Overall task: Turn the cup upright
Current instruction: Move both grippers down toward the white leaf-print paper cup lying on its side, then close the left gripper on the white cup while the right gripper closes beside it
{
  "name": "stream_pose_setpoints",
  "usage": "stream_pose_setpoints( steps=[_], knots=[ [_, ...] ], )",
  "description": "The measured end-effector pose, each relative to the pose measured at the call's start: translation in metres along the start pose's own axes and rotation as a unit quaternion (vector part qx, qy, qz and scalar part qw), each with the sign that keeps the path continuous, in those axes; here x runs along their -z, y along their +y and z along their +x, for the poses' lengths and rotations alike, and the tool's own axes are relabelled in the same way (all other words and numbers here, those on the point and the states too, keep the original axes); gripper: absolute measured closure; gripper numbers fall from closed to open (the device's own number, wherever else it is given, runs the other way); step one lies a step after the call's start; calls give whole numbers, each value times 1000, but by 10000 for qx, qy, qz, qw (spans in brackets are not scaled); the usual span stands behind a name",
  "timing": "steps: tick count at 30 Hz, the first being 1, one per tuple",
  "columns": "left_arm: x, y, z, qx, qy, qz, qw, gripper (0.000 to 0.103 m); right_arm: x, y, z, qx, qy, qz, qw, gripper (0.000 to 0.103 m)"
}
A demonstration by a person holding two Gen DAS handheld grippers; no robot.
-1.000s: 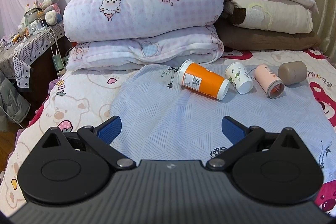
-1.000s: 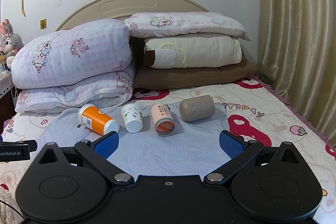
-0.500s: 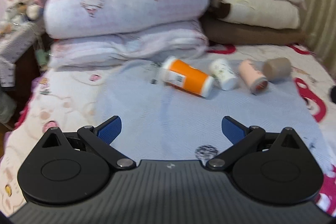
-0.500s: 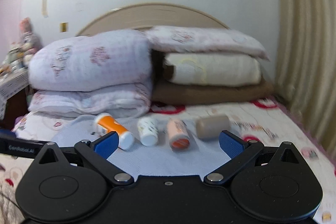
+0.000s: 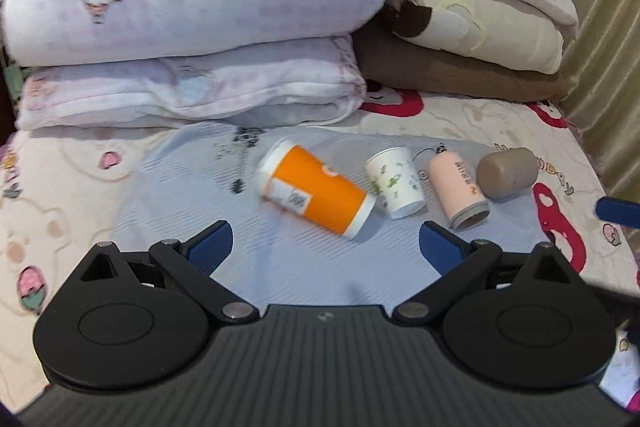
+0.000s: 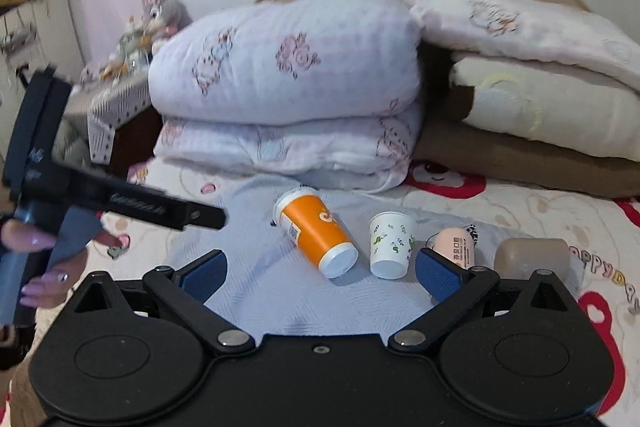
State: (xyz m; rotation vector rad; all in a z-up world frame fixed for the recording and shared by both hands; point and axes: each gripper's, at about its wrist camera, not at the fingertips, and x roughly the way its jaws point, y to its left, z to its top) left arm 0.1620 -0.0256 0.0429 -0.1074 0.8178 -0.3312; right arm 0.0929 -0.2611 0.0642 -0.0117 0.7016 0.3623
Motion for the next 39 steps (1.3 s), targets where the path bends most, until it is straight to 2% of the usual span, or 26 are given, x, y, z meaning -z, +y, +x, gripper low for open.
stream_pose_setpoints(
  steps=[3, 6, 8, 12, 16, 20, 25, 28, 31, 35, 39],
  knots=[
    [-16, -14, 31, 285, 196, 43, 9994, 3, -7, -3, 21, 62, 236, -355, 9991, 10],
    [-27, -23, 63, 623, 410, 50, 9972, 5, -6, -11, 42, 83, 328, -525, 9980, 13],
    [-32, -30, 82, 785, 435, 135, 9959, 5, -4, -19, 57, 63, 358, -481, 9982, 16],
    [-38, -38, 121, 926, 531, 63, 9943, 6, -1, -40, 88, -84, 420, -399, 9983, 31],
    [-40, -42, 163, 1169, 796, 38, 9899, 16, -1, -60, 113, -210, 400, -255, 9987, 32],
    [-39, -43, 203, 1118, 1052, -188, 9880, 23, 3, -85, 140, -380, 409, 286, 9980, 32],
    [-33, -41, 234, 1026, 1213, -263, 9870, 28, 11, -96, 174, -228, 518, 356, 9978, 32],
    [-33, -37, 250, 969, 1353, -372, 9854, 34, 12, -95, 189, -144, 568, 230, 9980, 32],
    [-31, -37, 257, 750, 1311, -250, 9882, 36, 12, -96, 199, -193, 623, 164, 9977, 32],
    [-26, -31, 260, 767, 1310, -373, 9877, 37, 16, -105, 205, -257, 588, 412, 9971, 32],
    [-23, -37, 262, 721, 1213, -216, 9898, 49, 20, -110, 218, -132, 732, 452, 9962, 32]
  ],
)
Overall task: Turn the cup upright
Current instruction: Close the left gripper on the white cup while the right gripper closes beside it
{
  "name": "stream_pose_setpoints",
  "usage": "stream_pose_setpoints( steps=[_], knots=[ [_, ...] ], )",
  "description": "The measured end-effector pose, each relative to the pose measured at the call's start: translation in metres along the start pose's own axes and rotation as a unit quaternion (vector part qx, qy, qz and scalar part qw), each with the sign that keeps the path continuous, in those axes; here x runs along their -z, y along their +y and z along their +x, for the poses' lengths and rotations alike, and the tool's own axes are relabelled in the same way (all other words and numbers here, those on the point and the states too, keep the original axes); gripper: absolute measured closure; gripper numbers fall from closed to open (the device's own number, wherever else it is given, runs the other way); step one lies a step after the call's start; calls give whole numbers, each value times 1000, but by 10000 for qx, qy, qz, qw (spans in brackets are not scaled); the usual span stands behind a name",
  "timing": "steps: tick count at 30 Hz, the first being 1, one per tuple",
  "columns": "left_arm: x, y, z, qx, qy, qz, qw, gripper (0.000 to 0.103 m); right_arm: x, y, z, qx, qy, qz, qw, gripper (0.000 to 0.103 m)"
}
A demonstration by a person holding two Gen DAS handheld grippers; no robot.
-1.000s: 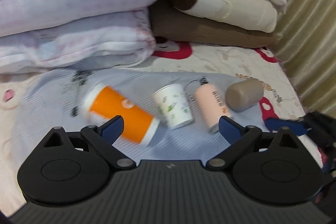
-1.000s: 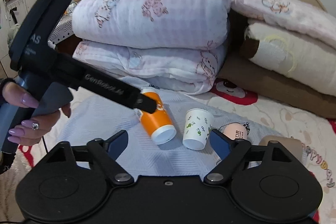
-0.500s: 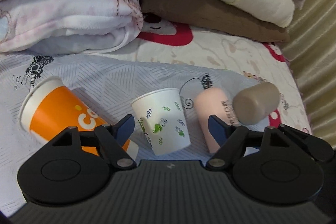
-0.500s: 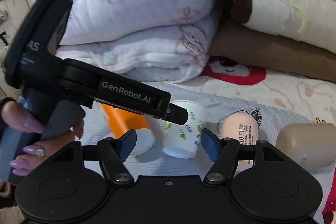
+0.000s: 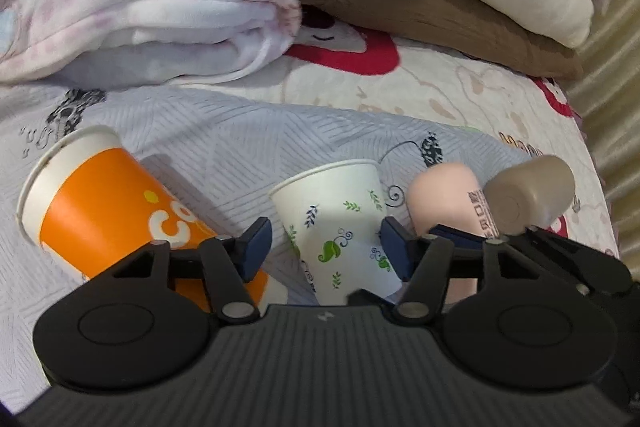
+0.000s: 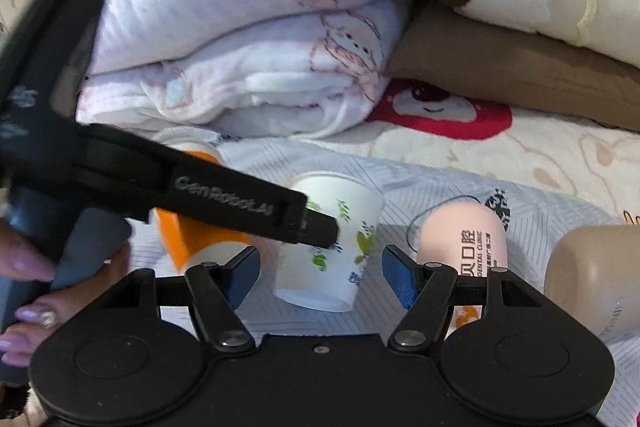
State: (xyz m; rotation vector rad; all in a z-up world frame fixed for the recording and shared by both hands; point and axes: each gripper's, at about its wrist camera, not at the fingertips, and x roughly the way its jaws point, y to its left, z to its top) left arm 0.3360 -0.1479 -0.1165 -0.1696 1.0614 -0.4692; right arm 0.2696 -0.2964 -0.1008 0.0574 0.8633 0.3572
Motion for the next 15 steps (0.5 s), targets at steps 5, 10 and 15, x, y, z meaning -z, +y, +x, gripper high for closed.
stream_pose_setpoints(
  steps=[5, 10, 15],
  knots=[
    [7, -8, -3, 20, -10, 113, 9999, 56, -5, 4, 8, 69, 84, -230, 9997, 33],
    [12, -9, -3, 104, -26, 132, 9999, 56, -7, 8, 21, 211, 215, -240, 9993, 38],
    [13, -6, -3, 222, 95, 80, 9997, 57, -3, 3, 21, 167, 260, 17, 9995, 37]
  ],
)
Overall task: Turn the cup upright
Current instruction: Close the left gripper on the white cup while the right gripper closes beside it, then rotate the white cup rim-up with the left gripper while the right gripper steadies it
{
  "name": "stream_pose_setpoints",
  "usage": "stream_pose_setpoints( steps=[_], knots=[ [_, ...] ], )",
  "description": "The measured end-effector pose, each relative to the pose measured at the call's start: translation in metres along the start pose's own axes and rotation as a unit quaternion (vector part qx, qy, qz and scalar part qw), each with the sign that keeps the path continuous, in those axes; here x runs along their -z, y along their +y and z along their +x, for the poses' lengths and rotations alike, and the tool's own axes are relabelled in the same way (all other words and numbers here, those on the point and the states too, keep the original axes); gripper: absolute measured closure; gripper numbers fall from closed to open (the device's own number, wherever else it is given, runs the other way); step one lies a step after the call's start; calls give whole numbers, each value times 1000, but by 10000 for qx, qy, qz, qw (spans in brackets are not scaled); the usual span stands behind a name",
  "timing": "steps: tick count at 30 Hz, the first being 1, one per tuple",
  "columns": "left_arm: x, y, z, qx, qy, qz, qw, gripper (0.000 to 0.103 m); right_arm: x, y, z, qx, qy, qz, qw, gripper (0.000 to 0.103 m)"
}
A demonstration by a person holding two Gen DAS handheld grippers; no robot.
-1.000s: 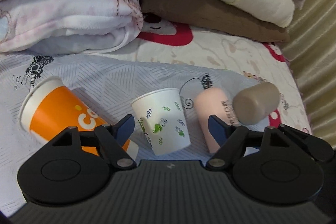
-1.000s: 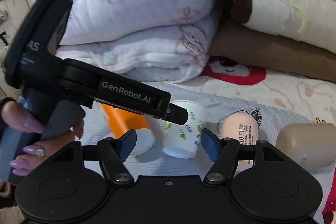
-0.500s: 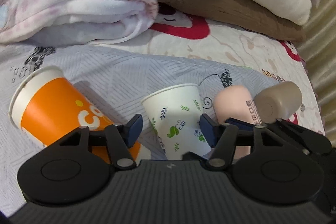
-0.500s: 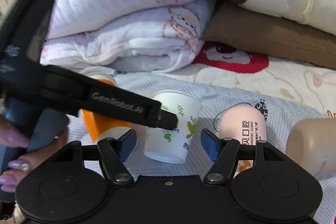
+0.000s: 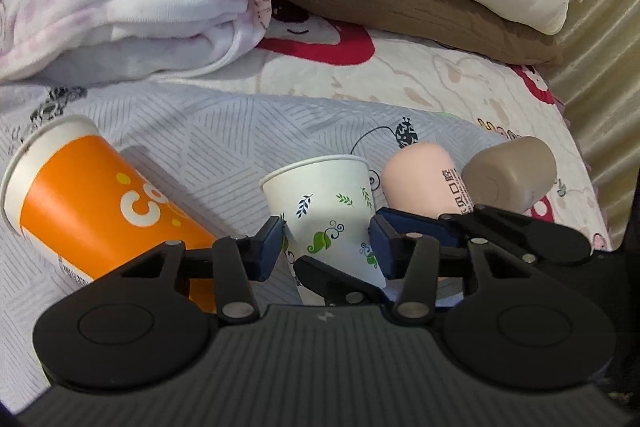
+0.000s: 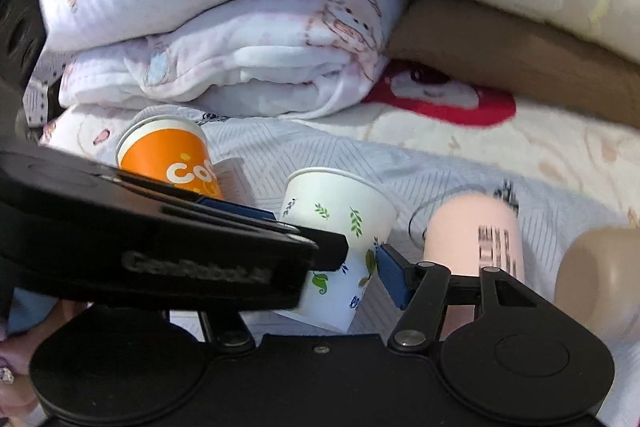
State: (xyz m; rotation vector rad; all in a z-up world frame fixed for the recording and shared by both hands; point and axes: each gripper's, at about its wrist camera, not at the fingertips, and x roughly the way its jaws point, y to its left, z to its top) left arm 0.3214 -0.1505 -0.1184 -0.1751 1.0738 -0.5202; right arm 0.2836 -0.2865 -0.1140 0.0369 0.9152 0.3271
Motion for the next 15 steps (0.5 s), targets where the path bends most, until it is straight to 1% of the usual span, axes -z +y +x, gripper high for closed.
stream_pose_setpoints(
  steps=[4, 8, 13, 15],
  knots=[
    [4, 2, -1, 140, 72, -118, 9998, 58, 3, 0, -2, 31, 35, 24, 10000, 37],
    [11, 0, -6, 236, 154, -100, 9996, 58, 10, 5, -9, 97, 19, 73, 9999, 37],
    [23, -8, -15, 256, 467, -83, 9985, 58, 25, 10, -23, 104, 22, 230, 9997, 38],
    [30, -9, -20, 340, 534, -44, 9980, 58, 31, 15, -29, 101, 63, 209, 9997, 39]
  ],
)
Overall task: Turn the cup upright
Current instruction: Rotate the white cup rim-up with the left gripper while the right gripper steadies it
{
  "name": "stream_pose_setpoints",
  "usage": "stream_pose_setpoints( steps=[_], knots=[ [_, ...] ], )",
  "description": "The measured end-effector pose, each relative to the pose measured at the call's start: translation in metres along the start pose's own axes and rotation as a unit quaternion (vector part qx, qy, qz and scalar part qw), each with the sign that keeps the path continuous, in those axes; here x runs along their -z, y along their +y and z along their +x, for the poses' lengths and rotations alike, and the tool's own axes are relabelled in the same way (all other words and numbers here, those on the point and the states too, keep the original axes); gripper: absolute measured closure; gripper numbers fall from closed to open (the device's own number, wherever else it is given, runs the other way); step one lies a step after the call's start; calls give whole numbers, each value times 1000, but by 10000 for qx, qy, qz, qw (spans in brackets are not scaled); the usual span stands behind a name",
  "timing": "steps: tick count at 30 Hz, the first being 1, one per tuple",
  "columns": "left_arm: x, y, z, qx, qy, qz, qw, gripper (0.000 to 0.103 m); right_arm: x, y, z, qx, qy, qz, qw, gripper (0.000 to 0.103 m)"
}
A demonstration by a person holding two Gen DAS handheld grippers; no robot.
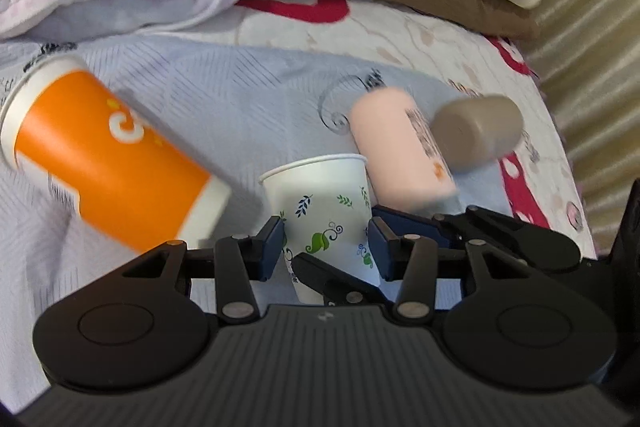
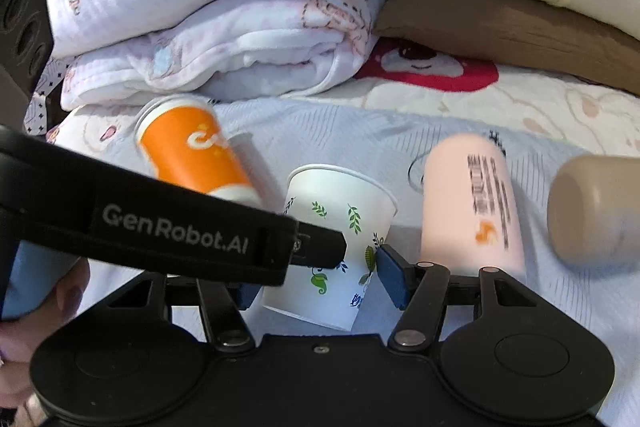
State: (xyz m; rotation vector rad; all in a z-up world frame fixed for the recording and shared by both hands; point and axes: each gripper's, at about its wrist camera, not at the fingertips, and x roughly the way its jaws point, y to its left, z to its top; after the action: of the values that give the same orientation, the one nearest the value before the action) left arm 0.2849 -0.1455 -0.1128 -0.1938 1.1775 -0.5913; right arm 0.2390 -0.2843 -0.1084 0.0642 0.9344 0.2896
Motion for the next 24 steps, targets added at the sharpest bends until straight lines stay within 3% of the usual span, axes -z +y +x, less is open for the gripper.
stream_pose_setpoints(
  steps=[2, 5, 9, 14, 19, 21, 24],
  knots=[
    [11, -1, -4, 68, 128, -38, 9999, 58, 7, 3, -8, 18, 56, 30, 10000, 39],
    [23, 1, -12, 136, 159, -95, 9997, 59, 17, 0, -21, -295, 133, 408, 9986, 39],
    [38, 1, -16, 488, 452, -264, 9974, 58, 34, 5, -35, -274, 283, 376, 9985, 39],
    [61, -7, -35, 811, 382, -159, 9959, 58, 56, 4, -40, -461, 530, 705, 9950, 39],
    [67, 1, -41, 1457, 568, -453, 9867, 58, 65, 12, -43, -606, 663, 827, 9925, 38],
    [69, 4, -41, 1349, 508, -488, 9883, 60, 65, 11, -40, -881, 723, 1028, 9882, 38],
    [73, 10, -45, 1361, 408, -475, 9887, 59, 63, 19, -36, -722, 757, 925, 9902, 37]
  ],
)
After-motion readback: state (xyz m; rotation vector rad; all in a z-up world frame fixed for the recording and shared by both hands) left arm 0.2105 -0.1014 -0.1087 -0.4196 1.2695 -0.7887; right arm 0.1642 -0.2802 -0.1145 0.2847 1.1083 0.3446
